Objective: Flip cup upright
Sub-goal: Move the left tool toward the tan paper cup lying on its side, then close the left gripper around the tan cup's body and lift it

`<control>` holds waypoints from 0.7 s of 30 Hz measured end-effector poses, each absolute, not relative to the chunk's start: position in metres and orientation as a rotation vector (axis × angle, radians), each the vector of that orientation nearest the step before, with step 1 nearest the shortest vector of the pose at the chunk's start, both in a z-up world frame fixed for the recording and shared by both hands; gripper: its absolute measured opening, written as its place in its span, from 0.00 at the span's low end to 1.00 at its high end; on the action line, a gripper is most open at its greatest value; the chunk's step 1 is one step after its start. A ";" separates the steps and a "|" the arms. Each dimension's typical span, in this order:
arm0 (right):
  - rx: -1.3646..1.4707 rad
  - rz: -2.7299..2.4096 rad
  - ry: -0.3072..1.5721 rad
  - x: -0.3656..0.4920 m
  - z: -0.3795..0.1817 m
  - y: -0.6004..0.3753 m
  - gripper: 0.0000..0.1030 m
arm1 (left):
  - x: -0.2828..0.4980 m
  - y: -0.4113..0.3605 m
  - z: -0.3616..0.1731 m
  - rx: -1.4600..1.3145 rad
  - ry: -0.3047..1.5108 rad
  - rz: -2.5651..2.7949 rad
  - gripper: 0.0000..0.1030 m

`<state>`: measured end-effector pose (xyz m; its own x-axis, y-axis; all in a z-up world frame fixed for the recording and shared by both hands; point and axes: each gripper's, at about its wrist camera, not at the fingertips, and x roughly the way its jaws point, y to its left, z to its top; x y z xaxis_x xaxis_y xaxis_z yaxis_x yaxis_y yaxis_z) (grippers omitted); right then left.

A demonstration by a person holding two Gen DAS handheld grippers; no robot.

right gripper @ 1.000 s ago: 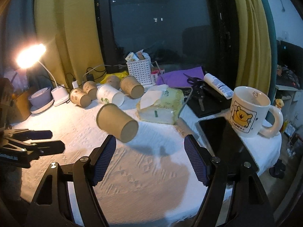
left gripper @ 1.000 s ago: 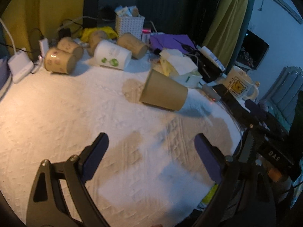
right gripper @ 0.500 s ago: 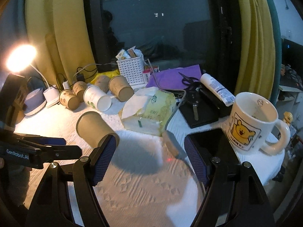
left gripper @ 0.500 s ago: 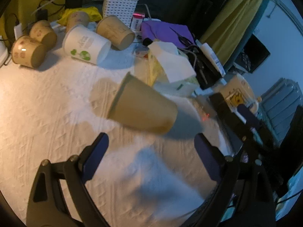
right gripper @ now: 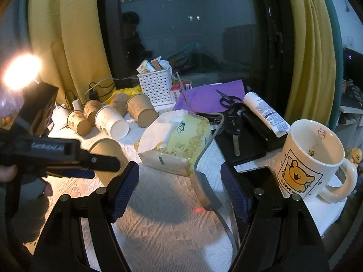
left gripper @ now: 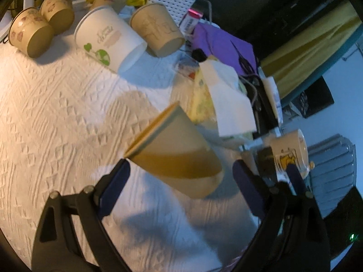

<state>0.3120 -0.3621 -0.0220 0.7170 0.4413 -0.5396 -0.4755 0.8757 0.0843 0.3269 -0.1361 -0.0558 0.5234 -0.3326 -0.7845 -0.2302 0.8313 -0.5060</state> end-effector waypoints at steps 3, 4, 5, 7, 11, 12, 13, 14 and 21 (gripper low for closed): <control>-0.062 0.506 0.580 0.312 -0.021 -0.363 0.75 | 0.338 -0.139 -0.059 -0.602 1.049 -0.062 0.81; -0.063 0.504 0.579 0.312 -0.021 -0.363 0.75 | 0.341 -0.140 -0.060 -0.599 1.057 -0.069 0.77; -0.062 0.502 0.576 0.312 -0.020 -0.364 0.75 | 0.343 -0.141 -0.060 -0.598 1.055 -0.078 0.77; -0.059 0.499 0.569 0.310 -0.017 -0.366 0.75 | 0.346 -0.145 -0.060 -0.592 1.050 -0.087 0.73; -0.049 0.487 0.566 0.307 -0.017 -0.370 0.75 | 0.354 -0.147 -0.063 -0.603 1.046 -0.085 0.72; -0.048 0.485 0.567 0.306 -0.017 -0.370 0.75 | 0.356 -0.147 -0.064 -0.611 1.049 -0.088 0.72; -0.047 0.483 0.570 0.305 -0.017 -0.371 0.75 | 0.356 -0.146 -0.064 -0.615 1.048 -0.092 0.71; -0.048 0.483 0.571 0.304 -0.017 -0.372 0.75 | 0.356 -0.145 -0.064 -0.613 1.046 -0.098 0.71; -0.040 0.483 0.571 0.298 -0.015 -0.373 0.75 | 0.341 -0.141 -0.057 -0.540 1.032 -0.147 0.63</control>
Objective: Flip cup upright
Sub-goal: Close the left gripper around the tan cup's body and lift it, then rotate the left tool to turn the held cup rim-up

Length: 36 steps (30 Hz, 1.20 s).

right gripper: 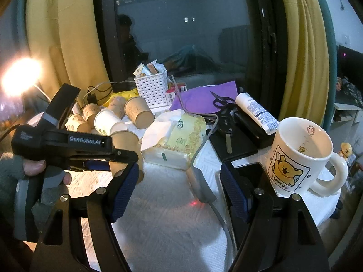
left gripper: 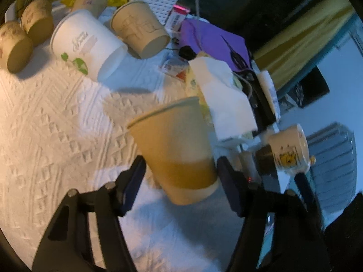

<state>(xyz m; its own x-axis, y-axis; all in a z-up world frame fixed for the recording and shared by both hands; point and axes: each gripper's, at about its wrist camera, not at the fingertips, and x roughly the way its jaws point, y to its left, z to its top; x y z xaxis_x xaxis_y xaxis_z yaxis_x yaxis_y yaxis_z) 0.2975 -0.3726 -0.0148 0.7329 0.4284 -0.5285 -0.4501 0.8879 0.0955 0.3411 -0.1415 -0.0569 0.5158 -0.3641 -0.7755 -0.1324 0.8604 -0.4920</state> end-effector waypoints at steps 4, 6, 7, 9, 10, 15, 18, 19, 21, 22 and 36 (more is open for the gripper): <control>-0.035 0.498 0.570 0.294 -0.013 -0.365 0.75 | 0.320 -0.145 -0.043 -0.384 0.965 -0.170 0.62; -0.037 0.505 0.570 0.291 -0.013 -0.361 0.75 | 0.312 -0.145 -0.040 -0.336 0.949 -0.188 0.62; -0.038 0.506 0.569 0.290 -0.012 -0.359 0.75 | 0.307 -0.145 -0.038 -0.306 0.934 -0.192 0.62; -0.034 0.511 0.568 0.287 -0.011 -0.356 0.75 | 0.297 -0.145 -0.034 -0.251 0.910 -0.196 0.62; -0.026 0.516 0.569 0.286 -0.011 -0.355 0.75 | 0.291 -0.145 -0.034 -0.231 0.906 -0.199 0.62; 0.000 0.540 0.586 0.276 -0.012 -0.346 0.75 | 0.262 -0.143 -0.034 -0.139 0.876 -0.229 0.62; 0.015 0.569 0.609 0.268 -0.013 -0.337 0.75 | 0.245 -0.144 -0.036 -0.098 0.867 -0.241 0.62; 0.023 0.585 0.621 0.265 -0.014 -0.334 0.75 | 0.238 -0.142 -0.036 -0.085 0.863 -0.246 0.62; 0.035 0.604 0.635 0.260 -0.015 -0.329 0.75 | 0.224 -0.136 -0.038 -0.083 0.852 -0.255 0.62; 0.054 0.626 0.644 0.257 -0.016 -0.327 0.75 | 0.219 -0.134 -0.038 -0.083 0.846 -0.253 0.62; 0.167 0.813 0.767 0.212 -0.025 -0.268 0.75 | 0.129 -0.086 -0.042 -0.065 0.748 -0.273 0.62</control>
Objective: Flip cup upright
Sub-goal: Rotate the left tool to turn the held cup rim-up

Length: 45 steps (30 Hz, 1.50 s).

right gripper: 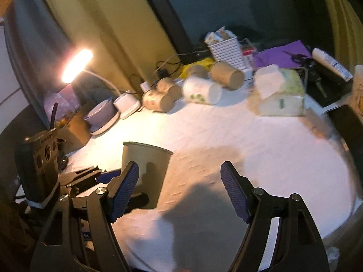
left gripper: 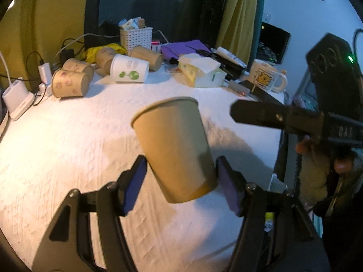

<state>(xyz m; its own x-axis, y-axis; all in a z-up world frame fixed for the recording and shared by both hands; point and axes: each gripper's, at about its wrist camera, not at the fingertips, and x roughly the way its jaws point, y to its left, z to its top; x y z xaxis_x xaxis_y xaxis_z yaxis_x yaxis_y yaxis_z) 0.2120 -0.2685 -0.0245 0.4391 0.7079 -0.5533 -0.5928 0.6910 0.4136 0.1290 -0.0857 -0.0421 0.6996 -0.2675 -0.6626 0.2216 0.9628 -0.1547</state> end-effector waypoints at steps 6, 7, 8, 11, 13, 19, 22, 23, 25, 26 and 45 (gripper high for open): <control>0.192 0.865 0.796 0.192 -0.025 -0.237 0.75 | 0.092 -0.063 -0.041 -0.041 0.675 -0.271 0.62; 0.197 0.878 0.801 0.187 -0.025 -0.231 0.75 | 0.087 -0.062 -0.041 -0.039 0.664 -0.271 0.62; 0.199 0.890 0.805 0.183 -0.024 -0.226 0.75 | 0.082 -0.060 -0.041 -0.038 0.653 -0.273 0.62; 0.195 0.910 0.810 0.171 -0.023 -0.216 0.75 | 0.067 -0.055 -0.042 -0.046 0.630 -0.280 0.62; 0.181 0.920 0.808 0.162 -0.020 -0.211 0.75 | 0.058 -0.053 -0.042 -0.055 0.617 -0.284 0.62; 0.172 0.961 0.788 0.137 -0.014 -0.205 0.75 | 0.033 -0.051 -0.041 -0.058 0.574 -0.273 0.62; 0.195 0.994 0.791 0.129 -0.013 -0.202 0.75 | 0.018 -0.050 -0.040 -0.055 0.550 -0.267 0.62; 0.198 1.004 0.792 0.127 -0.012 -0.201 0.75 | 0.015 -0.050 -0.039 -0.053 0.545 -0.265 0.62; 0.199 1.020 0.794 0.125 -0.011 -0.199 0.75 | 0.010 -0.050 -0.040 -0.043 0.539 -0.263 0.62; 0.205 1.034 0.799 0.124 -0.011 -0.197 0.75 | 0.009 -0.050 -0.041 -0.038 0.537 -0.264 0.62; 0.254 1.102 0.912 0.135 -0.028 -0.171 0.75 | 0.004 -0.048 -0.047 -0.037 0.495 -0.329 0.62</control>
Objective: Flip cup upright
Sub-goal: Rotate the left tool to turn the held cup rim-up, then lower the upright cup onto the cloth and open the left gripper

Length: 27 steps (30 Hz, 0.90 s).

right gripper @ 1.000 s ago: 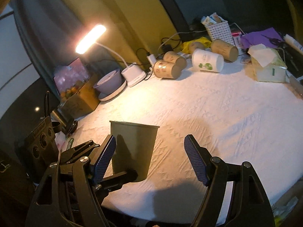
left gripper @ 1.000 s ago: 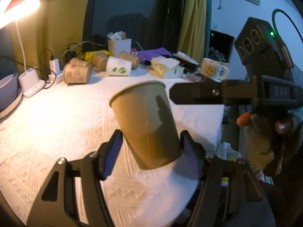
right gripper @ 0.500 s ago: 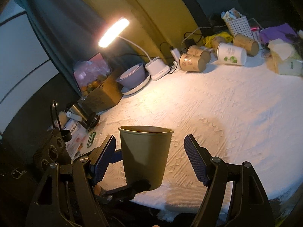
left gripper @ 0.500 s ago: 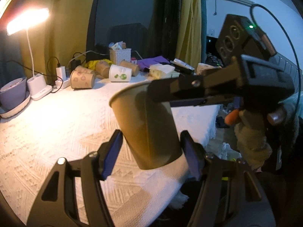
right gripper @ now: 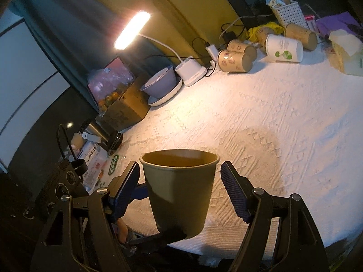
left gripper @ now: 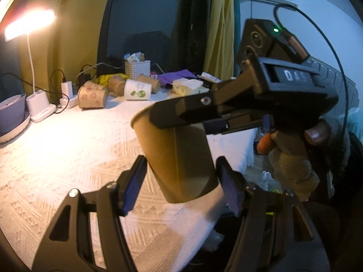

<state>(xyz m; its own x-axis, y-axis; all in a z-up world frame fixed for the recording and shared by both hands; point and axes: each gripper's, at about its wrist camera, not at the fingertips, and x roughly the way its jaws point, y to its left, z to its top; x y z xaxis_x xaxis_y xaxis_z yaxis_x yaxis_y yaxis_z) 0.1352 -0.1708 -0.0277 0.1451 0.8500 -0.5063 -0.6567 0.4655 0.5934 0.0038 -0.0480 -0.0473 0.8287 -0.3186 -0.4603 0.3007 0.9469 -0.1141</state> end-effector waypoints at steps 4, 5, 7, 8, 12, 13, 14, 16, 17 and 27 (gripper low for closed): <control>0.251 1.125 0.936 0.134 -0.031 -0.165 0.75 | 0.002 -0.048 -0.048 -0.039 0.490 -0.330 0.62; 0.250 1.130 0.946 0.135 -0.033 -0.163 0.74 | 0.002 -0.047 -0.048 -0.039 0.488 -0.327 0.62; 0.244 1.129 0.957 0.136 -0.035 -0.161 0.71 | 0.001 -0.046 -0.049 -0.043 0.487 -0.324 0.62; 0.245 1.133 0.962 0.137 -0.037 -0.160 0.69 | 0.001 -0.046 -0.050 -0.044 0.488 -0.322 0.63; 0.251 1.147 0.980 0.141 -0.041 -0.158 0.67 | 0.003 -0.044 -0.051 -0.047 0.504 -0.309 0.63; 0.248 1.148 0.982 0.142 -0.041 -0.157 0.67 | 0.004 -0.044 -0.051 -0.047 0.508 -0.305 0.63; 0.245 1.149 0.985 0.143 -0.042 -0.155 0.67 | 0.004 -0.045 -0.052 -0.047 0.512 -0.300 0.64; 0.244 1.152 0.992 0.144 -0.044 -0.153 0.67 | 0.004 -0.044 -0.052 -0.050 0.516 -0.291 0.64; 0.243 1.152 0.992 0.145 -0.044 -0.151 0.66 | 0.005 -0.044 -0.052 -0.052 0.521 -0.285 0.64; 0.231 1.058 0.862 0.156 -0.027 -0.159 0.66 | 0.014 -0.035 -0.054 -0.052 0.581 -0.211 0.69</control>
